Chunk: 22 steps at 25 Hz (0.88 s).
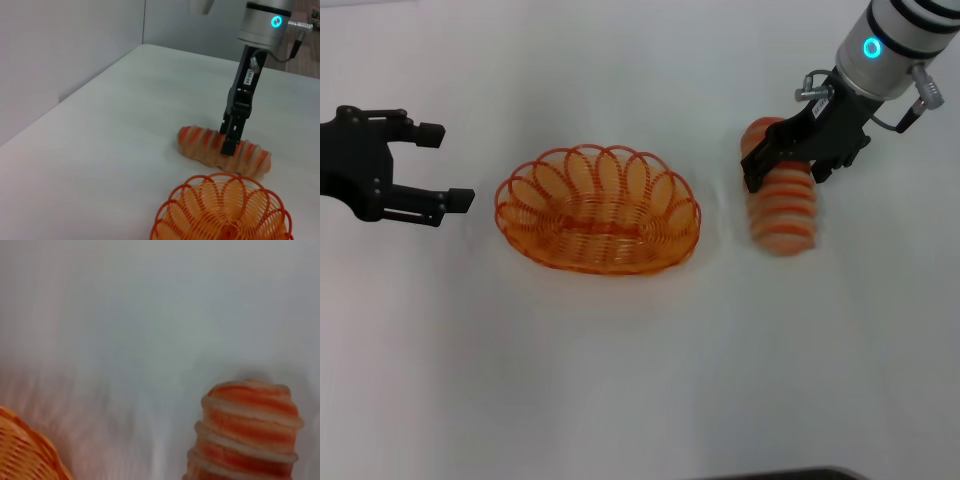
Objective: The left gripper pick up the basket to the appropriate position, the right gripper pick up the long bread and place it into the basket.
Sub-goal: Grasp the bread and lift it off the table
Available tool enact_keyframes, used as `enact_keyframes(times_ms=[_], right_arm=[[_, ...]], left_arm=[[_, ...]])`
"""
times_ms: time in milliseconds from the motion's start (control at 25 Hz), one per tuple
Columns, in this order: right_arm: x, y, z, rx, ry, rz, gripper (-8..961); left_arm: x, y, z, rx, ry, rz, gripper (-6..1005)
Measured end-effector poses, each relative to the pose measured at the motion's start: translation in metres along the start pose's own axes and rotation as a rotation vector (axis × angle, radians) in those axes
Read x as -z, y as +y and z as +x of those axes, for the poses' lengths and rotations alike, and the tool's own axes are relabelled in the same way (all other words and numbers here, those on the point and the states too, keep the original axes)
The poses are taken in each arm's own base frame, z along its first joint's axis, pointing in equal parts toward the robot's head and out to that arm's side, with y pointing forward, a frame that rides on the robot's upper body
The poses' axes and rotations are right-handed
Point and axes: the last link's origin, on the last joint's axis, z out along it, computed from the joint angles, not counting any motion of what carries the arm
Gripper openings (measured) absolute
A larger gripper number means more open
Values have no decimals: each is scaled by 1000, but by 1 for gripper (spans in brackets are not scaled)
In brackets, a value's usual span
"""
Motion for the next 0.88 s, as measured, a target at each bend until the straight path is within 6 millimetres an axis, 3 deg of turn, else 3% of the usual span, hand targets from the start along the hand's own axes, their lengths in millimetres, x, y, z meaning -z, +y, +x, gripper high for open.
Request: enact_keyframes(times_ms=[680, 880], right_arm=[[-6, 0, -1, 10, -5, 13, 850], [-5, 0, -1, 15, -10, 12, 773]], left_arm=[[-5, -2, 1, -14, -7, 10, 890], [-5, -2, 1, -13, -7, 16, 890]])
